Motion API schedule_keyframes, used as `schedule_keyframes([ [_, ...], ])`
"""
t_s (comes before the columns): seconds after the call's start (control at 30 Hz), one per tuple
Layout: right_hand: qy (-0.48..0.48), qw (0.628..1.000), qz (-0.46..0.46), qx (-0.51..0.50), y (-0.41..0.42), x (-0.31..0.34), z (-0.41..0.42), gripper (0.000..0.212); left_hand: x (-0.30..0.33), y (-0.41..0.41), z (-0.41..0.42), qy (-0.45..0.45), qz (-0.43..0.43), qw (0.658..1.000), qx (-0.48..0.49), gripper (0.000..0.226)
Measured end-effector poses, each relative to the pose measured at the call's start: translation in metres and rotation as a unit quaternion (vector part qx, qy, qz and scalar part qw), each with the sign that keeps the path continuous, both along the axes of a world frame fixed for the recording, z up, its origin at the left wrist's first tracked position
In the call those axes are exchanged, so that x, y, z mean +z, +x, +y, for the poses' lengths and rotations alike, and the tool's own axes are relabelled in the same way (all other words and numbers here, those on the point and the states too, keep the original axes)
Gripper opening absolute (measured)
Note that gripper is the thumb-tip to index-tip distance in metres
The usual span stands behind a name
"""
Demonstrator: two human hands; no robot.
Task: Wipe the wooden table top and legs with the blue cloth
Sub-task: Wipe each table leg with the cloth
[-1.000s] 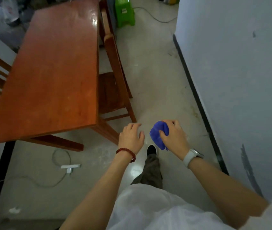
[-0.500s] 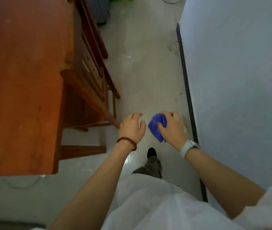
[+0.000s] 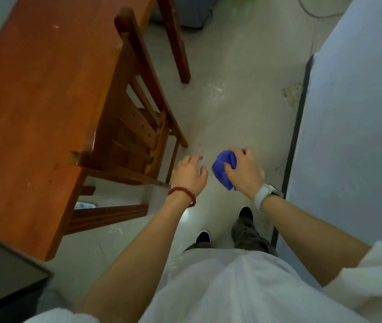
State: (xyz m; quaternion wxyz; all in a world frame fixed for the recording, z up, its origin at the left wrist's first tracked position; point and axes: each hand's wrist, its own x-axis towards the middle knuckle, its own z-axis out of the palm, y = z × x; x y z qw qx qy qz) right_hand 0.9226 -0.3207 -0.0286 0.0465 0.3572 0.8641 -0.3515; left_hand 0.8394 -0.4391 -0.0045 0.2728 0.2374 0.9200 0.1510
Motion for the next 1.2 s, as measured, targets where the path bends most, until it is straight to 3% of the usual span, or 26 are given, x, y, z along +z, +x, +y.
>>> schedule_keyframes([
  [0.4, -0.003, 0.998, -0.006, 0.070, -0.108, -0.003, 0.161, 0.036, 0.000, -0.089, 0.159, 0.002, 0.005, 0.997, 0.071, 0.039],
  [0.73, 0.034, 0.996, 0.039, 0.074, -0.296, -0.022, 0.305, 0.032, -0.022, -0.285, 0.301, 0.041, 0.043, 0.995, 0.086, 0.039],
  [0.93, 0.007, 0.993, 0.078, 0.085, -0.396, -0.041, 0.366, 0.032, -0.034, -0.384, 0.357, 0.056, 0.052, 0.987, 0.138, 0.038],
  [1.07, -0.020, 0.986, 0.123, 0.115, -0.466, -0.085, 0.404, 0.033, -0.077, -0.447, 0.384, 0.091, 0.084, 0.973, 0.196, 0.037],
  [1.2, -0.019, 0.971, 0.192, 0.142, -0.543, -0.164, 0.426, 0.035, -0.164, -0.509, 0.400, 0.172, 0.094, 0.937, 0.290, 0.036],
])
